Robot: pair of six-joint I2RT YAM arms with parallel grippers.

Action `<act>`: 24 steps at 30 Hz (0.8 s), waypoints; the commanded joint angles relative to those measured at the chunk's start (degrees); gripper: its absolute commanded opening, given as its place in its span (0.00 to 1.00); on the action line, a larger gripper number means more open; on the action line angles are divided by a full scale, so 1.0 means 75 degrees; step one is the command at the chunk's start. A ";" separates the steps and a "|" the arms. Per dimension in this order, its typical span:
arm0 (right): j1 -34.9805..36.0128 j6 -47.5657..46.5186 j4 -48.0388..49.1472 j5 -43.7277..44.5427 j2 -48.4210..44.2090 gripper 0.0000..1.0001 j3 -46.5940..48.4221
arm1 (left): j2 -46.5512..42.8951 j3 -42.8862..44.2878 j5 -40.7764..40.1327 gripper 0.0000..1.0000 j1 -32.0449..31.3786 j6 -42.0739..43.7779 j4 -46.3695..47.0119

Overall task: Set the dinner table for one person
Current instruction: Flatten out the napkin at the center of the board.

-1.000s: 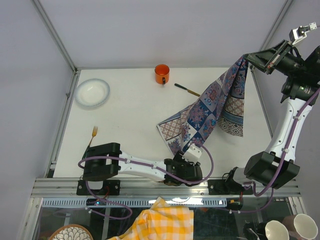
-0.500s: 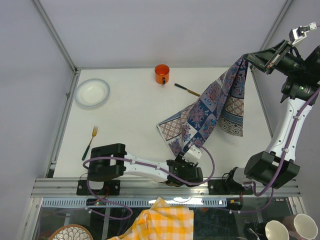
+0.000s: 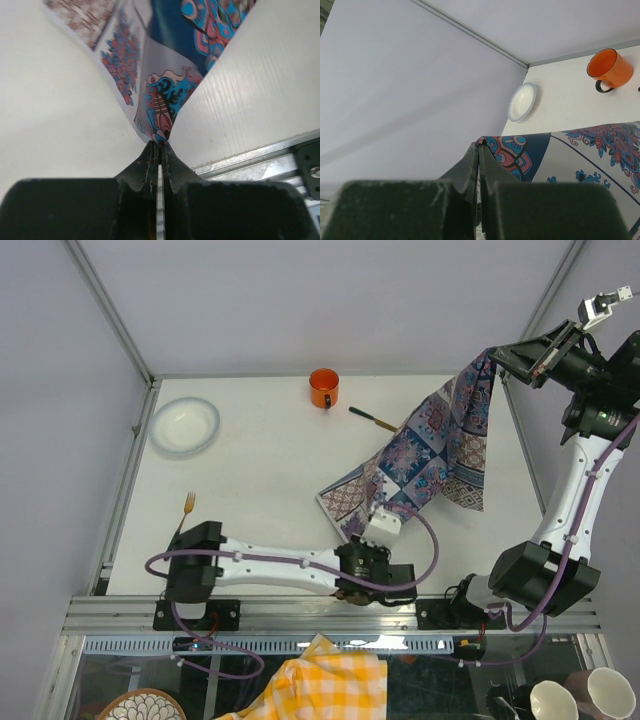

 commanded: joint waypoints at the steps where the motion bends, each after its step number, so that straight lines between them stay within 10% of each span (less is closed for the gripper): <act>1: 0.0060 -0.0091 0.0051 0.0029 -0.0089 0.00 0.0345 | -0.2100 0.1390 -0.1728 0.00 -0.0026 -0.3159 -0.4075; 13: 0.0328 -0.0225 0.0085 0.0195 -0.0570 0.00 -0.0089 | -0.5578 0.0615 -0.3339 0.00 0.2267 -0.3710 -0.4087; 24: 0.0747 -0.1847 -0.2179 0.0732 -0.0480 0.00 0.0800 | -0.6207 0.1843 -0.4876 0.00 0.2762 0.0462 -0.1928</act>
